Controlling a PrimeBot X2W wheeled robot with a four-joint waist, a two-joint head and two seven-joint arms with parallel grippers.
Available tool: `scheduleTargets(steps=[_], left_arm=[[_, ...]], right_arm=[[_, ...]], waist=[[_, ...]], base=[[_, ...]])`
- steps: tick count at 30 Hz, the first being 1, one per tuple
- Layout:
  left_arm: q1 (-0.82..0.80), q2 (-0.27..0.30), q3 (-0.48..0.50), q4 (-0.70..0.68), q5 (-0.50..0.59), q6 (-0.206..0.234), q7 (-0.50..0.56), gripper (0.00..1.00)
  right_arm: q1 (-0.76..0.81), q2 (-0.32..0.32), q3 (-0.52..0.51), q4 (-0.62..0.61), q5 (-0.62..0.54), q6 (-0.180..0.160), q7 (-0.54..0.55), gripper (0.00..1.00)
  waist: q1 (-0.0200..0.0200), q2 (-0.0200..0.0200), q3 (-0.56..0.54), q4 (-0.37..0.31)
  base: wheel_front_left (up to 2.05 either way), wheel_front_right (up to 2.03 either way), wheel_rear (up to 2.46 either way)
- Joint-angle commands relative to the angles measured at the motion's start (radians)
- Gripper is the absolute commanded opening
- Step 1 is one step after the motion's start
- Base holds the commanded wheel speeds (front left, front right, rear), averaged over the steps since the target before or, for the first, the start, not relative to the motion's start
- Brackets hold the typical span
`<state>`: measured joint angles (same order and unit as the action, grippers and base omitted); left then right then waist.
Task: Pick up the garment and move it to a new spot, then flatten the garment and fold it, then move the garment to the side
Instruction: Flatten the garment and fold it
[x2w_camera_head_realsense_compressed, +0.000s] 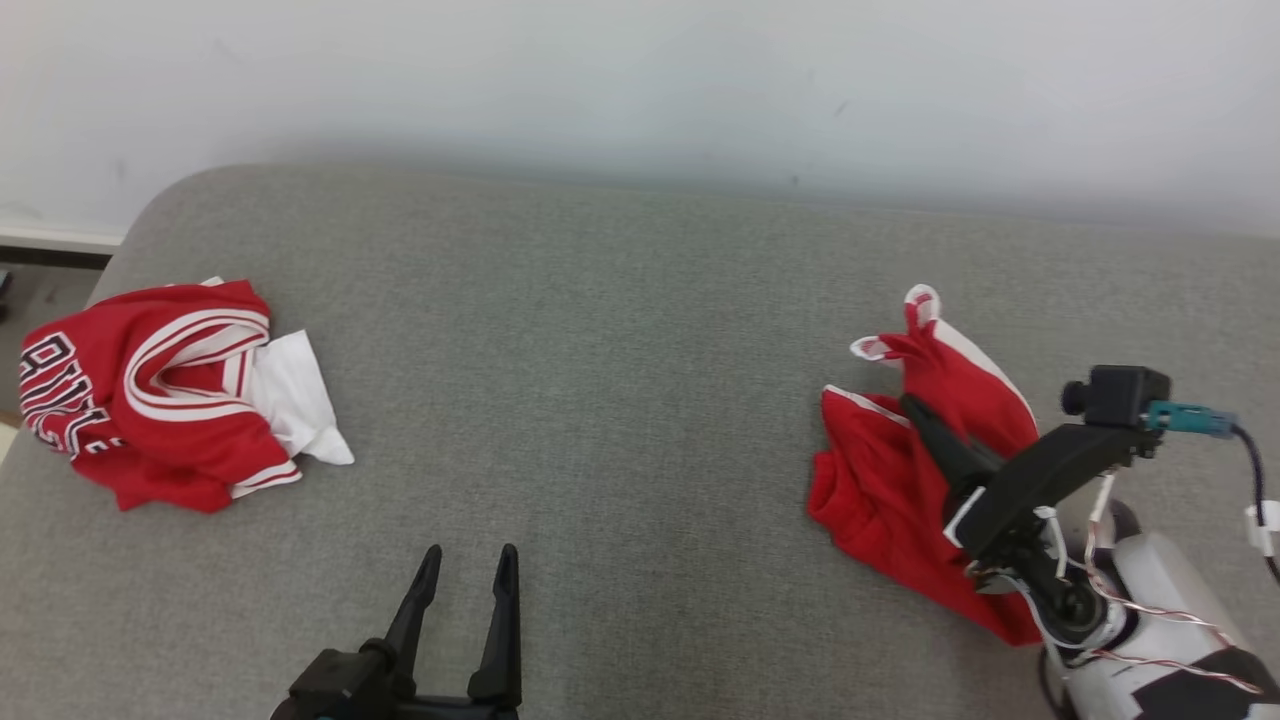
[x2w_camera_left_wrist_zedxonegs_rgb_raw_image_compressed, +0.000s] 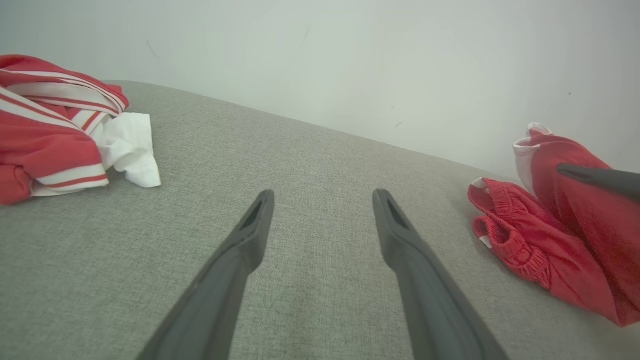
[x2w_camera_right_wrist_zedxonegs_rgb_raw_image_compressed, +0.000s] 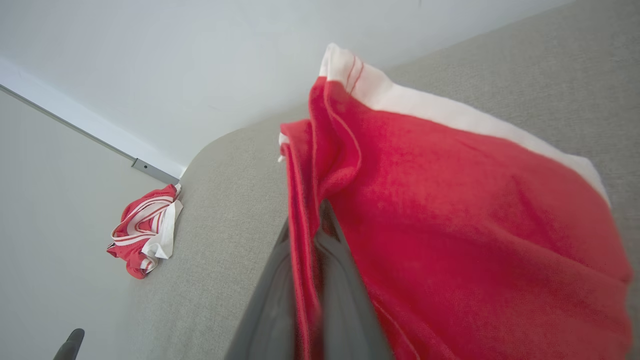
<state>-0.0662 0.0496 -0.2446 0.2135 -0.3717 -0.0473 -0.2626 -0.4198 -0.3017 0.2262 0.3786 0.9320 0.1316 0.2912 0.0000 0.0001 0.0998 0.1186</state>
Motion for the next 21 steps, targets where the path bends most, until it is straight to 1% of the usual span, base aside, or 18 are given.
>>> scheduleTargets(steps=[1,5,8,10,13,14,15,16,17,21], left_arm=[[-0.015,0.001,-0.007,0.0,-0.01,0.003,-0.004,1.0],[-0.024,0.001,-0.03,0.0,-0.017,0.009,-0.004,1.0],[-0.031,0.002,-0.039,0.003,-0.022,0.012,-0.004,1.0],[-0.038,0.002,-0.041,0.004,-0.023,0.013,-0.004,1.0],[-0.046,0.002,-0.045,0.009,-0.02,0.015,-0.004,1.0],[-0.046,0.002,-0.044,0.011,-0.018,0.015,-0.004,1.0],[-0.045,0.002,-0.042,0.014,-0.016,0.016,-0.004,1.0],[-0.046,0.002,-0.039,0.016,-0.015,0.016,-0.004,1.0],[-0.047,0.002,-0.035,0.016,-0.013,0.016,-0.004,1.0],[-0.035,0.002,-0.019,0.014,-0.005,0.017,-0.004,1.0]], right_arm=[[-0.006,0.02,-0.001,0.005,-0.016,-0.001,0.004,0.0],[-0.009,0.069,-0.003,0.034,-0.079,-0.001,-0.008,0.0],[-0.005,0.102,0.008,0.074,-0.135,-0.001,-0.031,0.0],[0.0,0.128,0.012,0.104,-0.153,-0.001,-0.044,0.0],[-0.005,0.145,0.025,0.14,-0.175,-0.001,-0.068,0.0],[-0.008,0.152,0.039,0.141,-0.171,-0.001,-0.069,0.18],[-0.008,0.155,0.048,0.143,-0.162,-0.001,-0.071,0.5],[-0.01,0.151,0.054,0.142,-0.161,-0.001,-0.079,0.89],[-0.013,0.142,0.059,0.138,-0.16,-0.001,-0.089,1.0],[-0.014,0.113,0.067,0.096,-0.137,-0.001,-0.143,1.0]], waist=[[0.0,-0.0001,0.011,0.021],[0.0,-0.0001,0.023,0.038],[0.0,-0.0001,0.03,0.045],[0.0,-0.0001,0.034,0.047],[0.0,-0.0001,0.037,0.045],[0.0,-0.0001,0.037,0.044],[0.0,-0.0001,0.036,0.041],[0.0,-0.0001,0.035,0.038],[0.0,-0.0001,0.032,0.033],[0.0,-0.0001,0.023,0.015]], base=[[0.0,0.0,0.0],[0.0,0.0,0.0],[0.0,0.0,0.0],[0.0,0.0,0.0],[0.0,0.0,0.0],[0.0,0.0,0.0],[0.0,0.0,0.0],[0.0,0.0,0.0],[0.0,0.0,0.0],[0.0,0.0,0.0]])
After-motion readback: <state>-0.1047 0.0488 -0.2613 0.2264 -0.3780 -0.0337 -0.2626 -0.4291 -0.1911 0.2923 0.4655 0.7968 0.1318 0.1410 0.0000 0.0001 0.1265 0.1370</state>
